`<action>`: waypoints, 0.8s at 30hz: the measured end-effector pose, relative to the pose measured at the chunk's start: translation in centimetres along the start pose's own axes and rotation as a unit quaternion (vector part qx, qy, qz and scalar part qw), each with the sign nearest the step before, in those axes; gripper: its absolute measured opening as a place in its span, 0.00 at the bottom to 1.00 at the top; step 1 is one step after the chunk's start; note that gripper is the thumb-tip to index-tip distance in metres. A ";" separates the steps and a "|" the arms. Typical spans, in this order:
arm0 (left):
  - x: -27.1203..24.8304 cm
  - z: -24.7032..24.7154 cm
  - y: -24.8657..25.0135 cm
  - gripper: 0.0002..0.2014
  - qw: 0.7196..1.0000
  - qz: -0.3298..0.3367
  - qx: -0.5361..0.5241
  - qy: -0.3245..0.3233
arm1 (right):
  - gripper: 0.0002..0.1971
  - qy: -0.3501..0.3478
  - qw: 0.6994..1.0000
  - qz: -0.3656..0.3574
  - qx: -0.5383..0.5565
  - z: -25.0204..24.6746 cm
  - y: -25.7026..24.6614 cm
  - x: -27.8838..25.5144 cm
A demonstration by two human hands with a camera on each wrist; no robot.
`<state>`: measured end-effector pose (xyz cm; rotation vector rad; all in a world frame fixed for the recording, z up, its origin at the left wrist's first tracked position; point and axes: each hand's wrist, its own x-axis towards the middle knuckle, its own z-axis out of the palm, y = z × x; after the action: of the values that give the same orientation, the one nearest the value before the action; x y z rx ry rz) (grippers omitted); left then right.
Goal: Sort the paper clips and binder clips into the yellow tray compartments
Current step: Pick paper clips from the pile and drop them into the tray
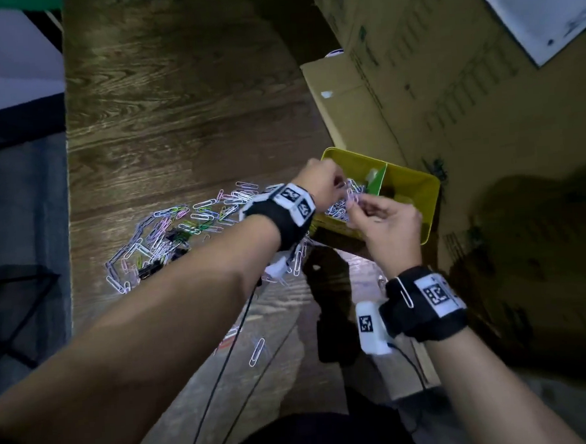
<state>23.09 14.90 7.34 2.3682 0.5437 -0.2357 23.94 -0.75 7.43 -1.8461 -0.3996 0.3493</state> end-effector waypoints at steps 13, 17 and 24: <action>-5.1 0.2 -3.8 0.07 0.985 0.065 -0.099 0.128 | 0.16 -0.251 0.818 -0.037 -0.515 2.0 -0.1 8.6; -10.5 -0.9 -8.2 0.06 0.982 -0.007 -0.121 0.147 | 0.16 -0.236 0.853 -0.118 -0.451 2.8 -0.8 6.9; -22.8 2.6 -16.3 0.11 0.997 -0.075 0.010 0.020 | 0.10 -0.473 0.735 -0.372 -0.312 7.0 3.3 -6.0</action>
<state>-4.62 16.92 2.90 2.3572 0.7433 -0.2631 15.88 1.67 2.39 -1.7915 -2.1129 0.6196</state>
